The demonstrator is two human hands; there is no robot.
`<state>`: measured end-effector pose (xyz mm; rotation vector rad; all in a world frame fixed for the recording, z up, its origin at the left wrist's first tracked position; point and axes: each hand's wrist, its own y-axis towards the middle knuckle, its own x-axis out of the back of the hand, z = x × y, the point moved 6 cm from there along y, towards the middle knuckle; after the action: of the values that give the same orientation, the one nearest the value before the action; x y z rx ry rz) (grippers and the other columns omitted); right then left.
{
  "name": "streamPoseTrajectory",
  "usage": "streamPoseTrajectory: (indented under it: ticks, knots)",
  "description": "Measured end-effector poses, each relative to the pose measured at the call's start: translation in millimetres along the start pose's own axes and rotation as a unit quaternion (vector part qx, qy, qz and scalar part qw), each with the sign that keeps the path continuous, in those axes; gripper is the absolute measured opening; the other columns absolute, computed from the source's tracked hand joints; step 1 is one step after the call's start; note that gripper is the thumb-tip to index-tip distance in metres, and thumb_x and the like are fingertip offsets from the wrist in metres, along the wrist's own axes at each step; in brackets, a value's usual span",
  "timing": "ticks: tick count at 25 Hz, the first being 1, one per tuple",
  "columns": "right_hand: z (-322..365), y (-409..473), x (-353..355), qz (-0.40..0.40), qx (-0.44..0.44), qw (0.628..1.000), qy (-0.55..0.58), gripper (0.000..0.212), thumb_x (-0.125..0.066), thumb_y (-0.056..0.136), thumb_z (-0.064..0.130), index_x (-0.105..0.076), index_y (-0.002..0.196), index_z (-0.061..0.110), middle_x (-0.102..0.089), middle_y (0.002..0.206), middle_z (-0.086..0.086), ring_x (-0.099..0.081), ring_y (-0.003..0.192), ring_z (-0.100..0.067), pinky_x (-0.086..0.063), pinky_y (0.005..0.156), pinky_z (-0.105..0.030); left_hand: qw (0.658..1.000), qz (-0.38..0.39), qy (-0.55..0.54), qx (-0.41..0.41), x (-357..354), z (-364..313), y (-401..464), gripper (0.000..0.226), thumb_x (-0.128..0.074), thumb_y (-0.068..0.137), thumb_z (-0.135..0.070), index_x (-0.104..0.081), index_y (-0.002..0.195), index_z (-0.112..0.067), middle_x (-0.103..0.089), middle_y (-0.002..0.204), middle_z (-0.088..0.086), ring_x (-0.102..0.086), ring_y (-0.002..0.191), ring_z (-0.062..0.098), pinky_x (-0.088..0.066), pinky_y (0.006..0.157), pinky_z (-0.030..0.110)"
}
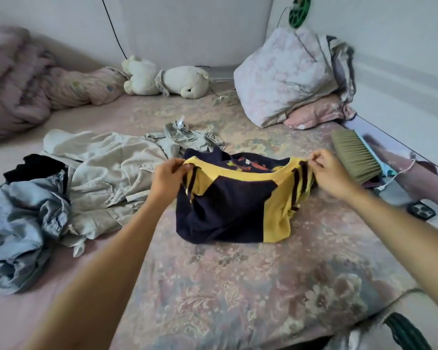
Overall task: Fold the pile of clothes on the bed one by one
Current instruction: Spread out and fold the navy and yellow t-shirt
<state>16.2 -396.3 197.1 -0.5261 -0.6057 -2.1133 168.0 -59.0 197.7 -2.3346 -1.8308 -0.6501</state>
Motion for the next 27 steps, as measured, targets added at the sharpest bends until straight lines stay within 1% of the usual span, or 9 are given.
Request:
streamPoseTrajectory:
  ticks: [2,4,8,11,13,14,18,21,27]
  knots:
    - [40.2,29.7,33.5,0.002,0.002,0.999,0.032,0.019,-0.048,0.096,0.004,-0.049,0.082,0.017,-0.056,0.088,-0.006,-0.052,0.086,-0.017,-0.039,0.073,-0.025,0.997,-0.022,-0.071,-0.012,33.6,-41.1,27.0,0.014,-0.055,0.095,-0.015,-0.065,0.084,-0.014,-0.061,0.072,0.002,-0.054,0.069,0.015,-0.051,0.072,0.038]
    - [85.1,50.4,59.9,0.013,0.034,0.999,0.040,0.012,-0.046,0.097,0.004,-0.054,0.094,0.012,-0.057,0.096,-0.007,-0.053,0.089,-0.013,-0.039,0.072,-0.014,0.995,-0.043,-0.077,-0.052,63.9,-88.2,46.0,0.017,-0.050,0.098,-0.015,-0.066,0.097,-0.011,-0.063,0.079,-0.001,-0.056,0.075,0.012,-0.050,0.077,0.030]
    - [156.0,73.1,97.6,0.048,0.056,0.996,0.057,0.018,-0.051,0.097,0.013,-0.062,0.111,0.013,-0.059,0.109,-0.002,-0.053,0.103,-0.015,-0.040,0.086,-0.023,0.986,-0.080,-0.016,-0.142,103.7,-177.5,66.8,0.022,-0.048,0.098,-0.014,-0.068,0.106,-0.007,-0.065,0.091,0.001,-0.057,0.085,0.009,-0.044,0.075,0.015]
    - [202.9,89.0,132.5,0.041,0.075,0.994,0.062,0.032,-0.059,0.092,0.018,-0.058,0.123,0.010,-0.057,0.122,-0.002,-0.053,0.112,-0.016,-0.038,0.101,-0.027,0.982,-0.072,-0.007,-0.174,127.2,-230.6,77.0,0.013,-0.056,0.095,-0.014,-0.068,0.096,-0.010,-0.061,0.077,-0.006,-0.054,0.071,0.004,-0.043,0.061,0.006]
    - [230.5,97.0,154.2,0.053,0.069,0.986,0.143,0.027,-0.056,0.093,0.017,-0.059,0.117,0.007,-0.059,0.123,-0.009,-0.059,0.103,-0.014,-0.045,0.094,-0.024,0.981,-0.035,0.003,-0.189,139.0,-259.5,82.3,0.001,-0.069,0.086,-0.017,-0.068,0.087,-0.017,-0.061,0.072,-0.009,-0.055,0.065,0.000,-0.042,0.058,0.007]
    - [244.8,99.1,162.8,0.055,0.074,0.984,0.151,0.025,-0.055,0.093,0.016,-0.060,0.115,0.005,-0.061,0.121,-0.011,-0.060,0.099,-0.013,-0.046,0.088,-0.022,0.980,-0.029,0.025,-0.196,145.1,-272.6,84.9,0.007,-0.074,0.081,-0.018,-0.068,0.081,-0.021,-0.060,0.068,-0.010,-0.055,0.061,-0.002,-0.042,0.057,0.009]
    - [311.6,109.8,201.9,0.006,0.154,0.987,-0.041,0.020,-0.062,0.090,0.014,-0.066,0.107,0.006,-0.063,0.104,-0.006,-0.056,0.099,-0.019,-0.038,0.085,-0.024,0.955,-0.137,0.092,-0.247,183.3,-338.8,100.0,0.022,-0.071,0.083,-0.021,-0.062,0.063,-0.019,-0.053,0.059,-0.004,-0.048,0.060,0.011,-0.040,0.061,0.026]
    - [354.1,122.7,231.4,-0.046,0.176,0.981,-0.074,0.013,-0.067,0.086,0.011,-0.066,0.098,0.005,-0.063,0.098,-0.010,-0.056,0.096,-0.024,-0.039,0.083,-0.030,0.937,-0.182,0.097,-0.282,201.2,-385.4,105.4,0.040,-0.062,0.090,-0.019,-0.048,0.052,-0.022,-0.042,0.053,-0.008,-0.039,0.054,0.009,-0.031,0.053,0.023]
    - [383.4,139.2,236.4,-0.146,0.203,0.960,-0.126,0.012,-0.073,0.081,0.020,-0.065,0.090,0.015,-0.058,0.092,-0.002,-0.051,0.093,-0.022,-0.036,0.077,-0.029,0.950,-0.180,0.051,-0.249,206.5,-399.6,117.1,0.029,-0.054,0.095,-0.026,-0.058,0.076,-0.004,-0.047,0.067,0.002,-0.042,0.062,0.015,-0.035,0.058,0.027]
